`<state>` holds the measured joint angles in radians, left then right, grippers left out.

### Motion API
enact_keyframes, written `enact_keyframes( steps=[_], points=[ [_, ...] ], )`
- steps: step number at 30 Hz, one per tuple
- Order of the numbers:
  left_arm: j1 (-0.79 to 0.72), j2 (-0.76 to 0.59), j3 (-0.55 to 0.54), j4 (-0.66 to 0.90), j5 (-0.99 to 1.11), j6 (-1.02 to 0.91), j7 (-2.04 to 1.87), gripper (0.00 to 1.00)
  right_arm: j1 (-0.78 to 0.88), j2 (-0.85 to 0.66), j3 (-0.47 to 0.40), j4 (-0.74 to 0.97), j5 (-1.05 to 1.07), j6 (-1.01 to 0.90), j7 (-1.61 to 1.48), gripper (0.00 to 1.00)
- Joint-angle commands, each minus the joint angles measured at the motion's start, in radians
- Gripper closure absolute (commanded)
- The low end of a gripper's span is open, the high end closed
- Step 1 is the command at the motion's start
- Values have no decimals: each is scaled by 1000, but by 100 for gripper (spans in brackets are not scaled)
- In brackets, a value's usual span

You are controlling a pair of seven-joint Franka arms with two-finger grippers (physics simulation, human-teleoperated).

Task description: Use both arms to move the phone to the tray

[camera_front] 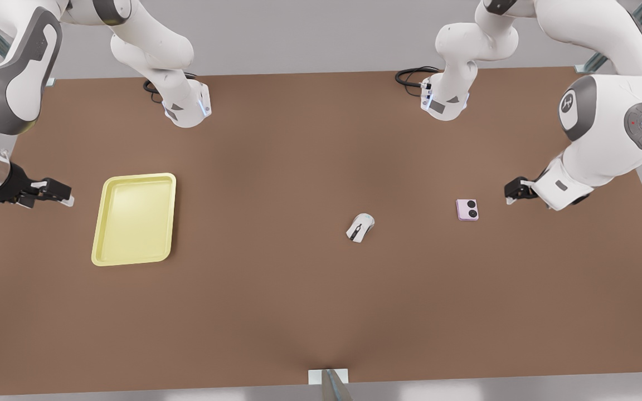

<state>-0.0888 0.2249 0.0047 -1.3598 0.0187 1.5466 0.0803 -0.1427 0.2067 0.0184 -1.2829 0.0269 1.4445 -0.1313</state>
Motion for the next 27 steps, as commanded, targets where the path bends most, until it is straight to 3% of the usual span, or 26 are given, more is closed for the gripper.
enact_keyframes(
  steps=[1, 3, 7, 10, 27],
  points=[
    [0, -1, 0, -1, 6, 35, 49, 0, 0, -1, 0, 0, 1, 20, -70, 0],
    [0, -10, -2, -48, 0, 73, 49, 0, 0, -1, 0, 0, 1, 22, -70, 0],
    [-2, -165, -3, -531, -11, 504, 15, 0, 0, -1, 0, 0, 1, 20, -70, 0],
    [-2, -156, -2, -720, -39, 716, 15, 0, 0, -1, 0, 0, 1, 20, -70, 0],
    [23, 47, 46, -958, -39, 968, 27, 0, 0, -1, 0, 0, 1, 22, -70, 0]
  ],
)
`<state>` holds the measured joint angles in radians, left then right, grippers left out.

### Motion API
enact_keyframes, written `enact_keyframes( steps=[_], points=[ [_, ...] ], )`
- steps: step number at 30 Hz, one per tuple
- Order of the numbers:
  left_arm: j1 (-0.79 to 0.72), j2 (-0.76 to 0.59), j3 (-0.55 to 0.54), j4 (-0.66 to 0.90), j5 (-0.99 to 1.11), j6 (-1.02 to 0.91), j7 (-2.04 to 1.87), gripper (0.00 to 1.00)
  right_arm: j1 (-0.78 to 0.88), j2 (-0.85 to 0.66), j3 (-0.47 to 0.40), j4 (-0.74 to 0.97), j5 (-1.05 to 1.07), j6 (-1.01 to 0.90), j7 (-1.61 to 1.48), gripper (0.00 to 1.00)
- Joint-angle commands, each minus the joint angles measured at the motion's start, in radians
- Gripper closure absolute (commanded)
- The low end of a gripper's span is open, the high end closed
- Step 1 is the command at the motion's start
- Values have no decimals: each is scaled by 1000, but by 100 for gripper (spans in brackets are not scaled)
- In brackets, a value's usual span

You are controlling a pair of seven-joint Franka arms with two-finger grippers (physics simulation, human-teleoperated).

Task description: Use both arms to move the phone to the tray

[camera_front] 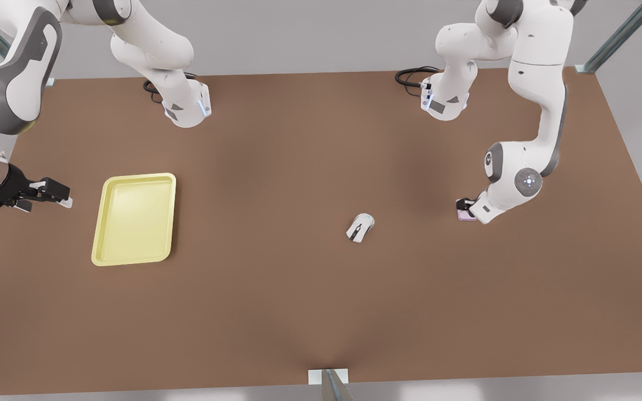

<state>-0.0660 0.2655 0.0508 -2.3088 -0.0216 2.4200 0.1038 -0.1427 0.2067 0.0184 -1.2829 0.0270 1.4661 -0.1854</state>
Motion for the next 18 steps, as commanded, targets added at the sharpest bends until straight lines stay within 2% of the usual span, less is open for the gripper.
enact_keyframes(
  steps=[1, 5, 18],
  points=[
    [0, 9, 0, -20, 2, 102, 4, 0, 0, -1, 0, 0, 1, 0, -16, 0],
    [0, 12, 17, -64, 2, 111, 4, 0, 0, -1, 0, 0, 1, -1, -16, 0],
    [0, 69, 35, -64, 2, 151, 2, 0, 0, -1, 0, -1, 1, -1, -17, 0]
  ],
)
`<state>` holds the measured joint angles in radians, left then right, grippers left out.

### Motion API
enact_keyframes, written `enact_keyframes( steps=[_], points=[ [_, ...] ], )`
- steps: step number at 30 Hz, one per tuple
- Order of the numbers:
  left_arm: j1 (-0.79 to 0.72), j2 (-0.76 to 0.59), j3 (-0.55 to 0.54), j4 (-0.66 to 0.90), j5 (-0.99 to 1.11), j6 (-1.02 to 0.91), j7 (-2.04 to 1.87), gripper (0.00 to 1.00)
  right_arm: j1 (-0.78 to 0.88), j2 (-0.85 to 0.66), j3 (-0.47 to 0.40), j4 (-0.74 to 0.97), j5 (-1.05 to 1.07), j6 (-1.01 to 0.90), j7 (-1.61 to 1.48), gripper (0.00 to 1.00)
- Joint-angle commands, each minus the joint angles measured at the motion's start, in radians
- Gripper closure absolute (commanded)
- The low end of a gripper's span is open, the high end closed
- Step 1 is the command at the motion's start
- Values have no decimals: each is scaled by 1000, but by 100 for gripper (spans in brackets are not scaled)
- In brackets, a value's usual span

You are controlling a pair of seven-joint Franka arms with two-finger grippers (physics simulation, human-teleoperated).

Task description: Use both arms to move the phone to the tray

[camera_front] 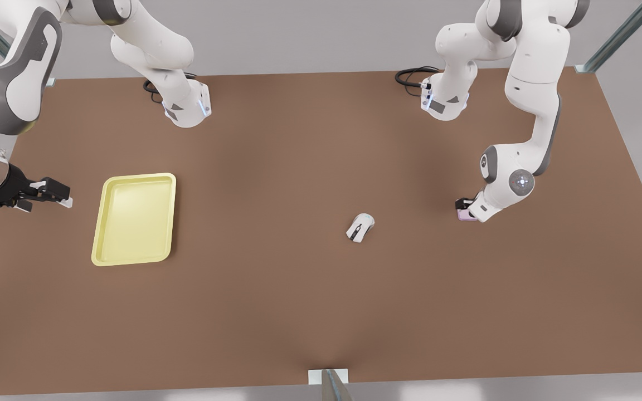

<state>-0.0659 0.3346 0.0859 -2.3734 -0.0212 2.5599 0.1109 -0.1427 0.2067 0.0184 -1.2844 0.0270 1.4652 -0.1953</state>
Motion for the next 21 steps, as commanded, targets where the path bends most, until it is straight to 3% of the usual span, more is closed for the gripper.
enact_keyframes(
  steps=[1, 11, 14, 21],
  points=[
    [0, -2, -2, 0, 1, 11, -5, 0, 0, -1, 0, 0, 1, 0, -6, 0],
    [0, 26, -8, 0, 0, 13, -7, 0, -1, -1, 0, 2, 1, 0, -6, 0],
    [0, 26, -8, 0, 0, 13, -7, 11, -1, -1, 0, 2, 1, 0, -6, 0],
    [0, 27, -8, 2, 0, 13, -7, 18, 0, -1, 0, 2, 1, 1, -6, 0]
  ],
)
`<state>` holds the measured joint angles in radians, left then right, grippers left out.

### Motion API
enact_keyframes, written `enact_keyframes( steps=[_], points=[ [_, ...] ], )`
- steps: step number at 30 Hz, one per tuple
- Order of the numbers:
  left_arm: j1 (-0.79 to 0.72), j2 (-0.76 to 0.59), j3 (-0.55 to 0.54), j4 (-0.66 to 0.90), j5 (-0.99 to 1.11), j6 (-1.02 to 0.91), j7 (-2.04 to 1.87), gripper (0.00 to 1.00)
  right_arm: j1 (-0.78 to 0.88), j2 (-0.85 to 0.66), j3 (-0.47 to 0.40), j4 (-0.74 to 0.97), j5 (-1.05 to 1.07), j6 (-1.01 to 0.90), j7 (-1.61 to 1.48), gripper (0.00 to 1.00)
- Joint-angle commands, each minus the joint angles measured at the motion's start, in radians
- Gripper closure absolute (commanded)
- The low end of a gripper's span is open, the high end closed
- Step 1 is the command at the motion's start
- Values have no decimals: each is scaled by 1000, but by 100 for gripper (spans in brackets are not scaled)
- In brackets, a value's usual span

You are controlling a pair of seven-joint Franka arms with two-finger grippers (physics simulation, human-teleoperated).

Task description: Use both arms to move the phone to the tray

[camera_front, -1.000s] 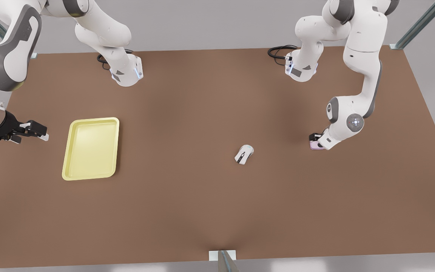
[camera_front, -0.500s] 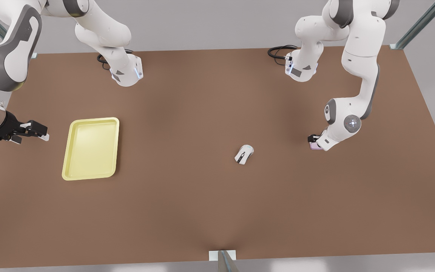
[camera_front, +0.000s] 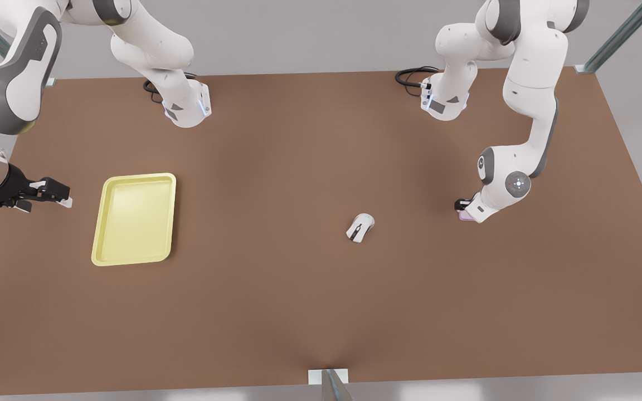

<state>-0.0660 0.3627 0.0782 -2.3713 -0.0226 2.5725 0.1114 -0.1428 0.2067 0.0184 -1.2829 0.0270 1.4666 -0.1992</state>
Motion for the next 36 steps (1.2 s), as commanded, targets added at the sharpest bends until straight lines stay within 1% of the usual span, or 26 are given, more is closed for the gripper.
enact_keyframes(
  steps=[1, 10, 12, 15, 20, 23, 25, 27, 30, 32, 34, 36],
  points=[
    [0, 1, 0, 1, 1, 0, -7, 18, 0, -1, 0, 0, 1, 0, -2, 0],
    [0, 9, 0, 6, 1, -3, -7, 18, 0, -1, 0, 0, 1, -2, -2, 0],
    [0, 7, 0, 7, 1, -6, -7, 21, 0, -1, 0, 0, 1, 0, -2, 0],
    [0, 2, 0, 17, 1, -11, -9, 21, 0, -1, 0, 0, 1, 0, -2, 0],
    [-15, 1, -34, 63, 1, -12, -13, 21, 0, -1, 0, 0, 1, 0, -2, 0],
    [-31, -4, -92, 182, 1, -147, -65, 21, 0, -1, 0, 0, 1, 0, -2, 0],
    [-109, 15, -101, 262, 1, -187, -156, 21, 0, -1, 0, 0, 1, 0, -2, 0],
    [-215, 50, -101, 371, 1, -279, -292, 21, 0, -1, 0, 0, 1, 0, -2, 0],
    [-368, 168, -101, 590, 1, -359, -502, 21, 0, -1, 0, 0, 1, 0, -2, 0],
    [-469, 274, -103, 796, -40, -453, -656, 21, 0, -1, 0, 0, 1, 0, -2, 0],
    [-548, 343, -103, 909, -91, -460, -765, 21, 0, -1, 0, 0, 1, 0, -2, 0],
    [-589, 401, -103, 1010, -119, -459, -840, 21, 0, -1, 0, 0, 1, 0, -2, 0]
  ],
)
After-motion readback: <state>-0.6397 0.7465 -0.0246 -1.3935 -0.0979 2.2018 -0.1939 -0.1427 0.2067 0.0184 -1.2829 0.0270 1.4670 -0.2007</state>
